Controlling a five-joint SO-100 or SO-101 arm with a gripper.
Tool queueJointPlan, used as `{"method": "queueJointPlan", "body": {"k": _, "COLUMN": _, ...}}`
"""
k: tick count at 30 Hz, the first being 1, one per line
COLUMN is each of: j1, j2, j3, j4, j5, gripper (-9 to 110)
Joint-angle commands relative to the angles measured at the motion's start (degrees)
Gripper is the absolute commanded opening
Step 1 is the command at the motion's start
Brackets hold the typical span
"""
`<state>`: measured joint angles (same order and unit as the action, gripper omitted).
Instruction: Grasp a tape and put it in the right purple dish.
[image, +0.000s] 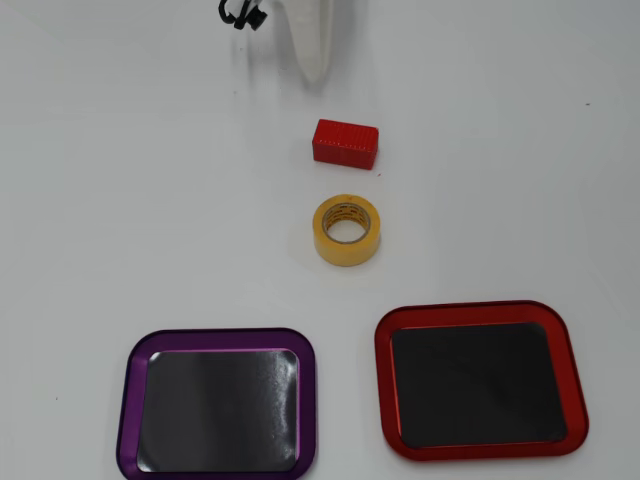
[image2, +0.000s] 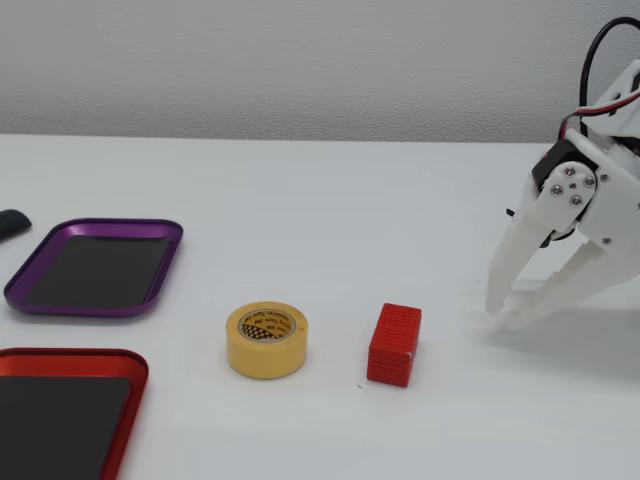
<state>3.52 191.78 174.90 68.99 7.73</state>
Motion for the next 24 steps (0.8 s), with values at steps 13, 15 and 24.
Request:
{"method": "queueJointPlan", "body": {"k": 13, "j1": 0.0, "j2": 4.0, "j3": -0.4, "j4": -1.1, "j5": -0.6, "gripper": 0}}
{"method": "queueJointPlan", "body": {"k": 15, "j1": 0.0, "j2": 4.0, "j3": -2.1, "j4": -1.1, "j5": -0.6, "gripper": 0}}
{"method": "queueJointPlan", "body": {"k": 24, "j1": -0.7, "j2": -1.4, "j3": -19.2, "j4": -5.4, "j5": -8.6, "gripper": 0}}
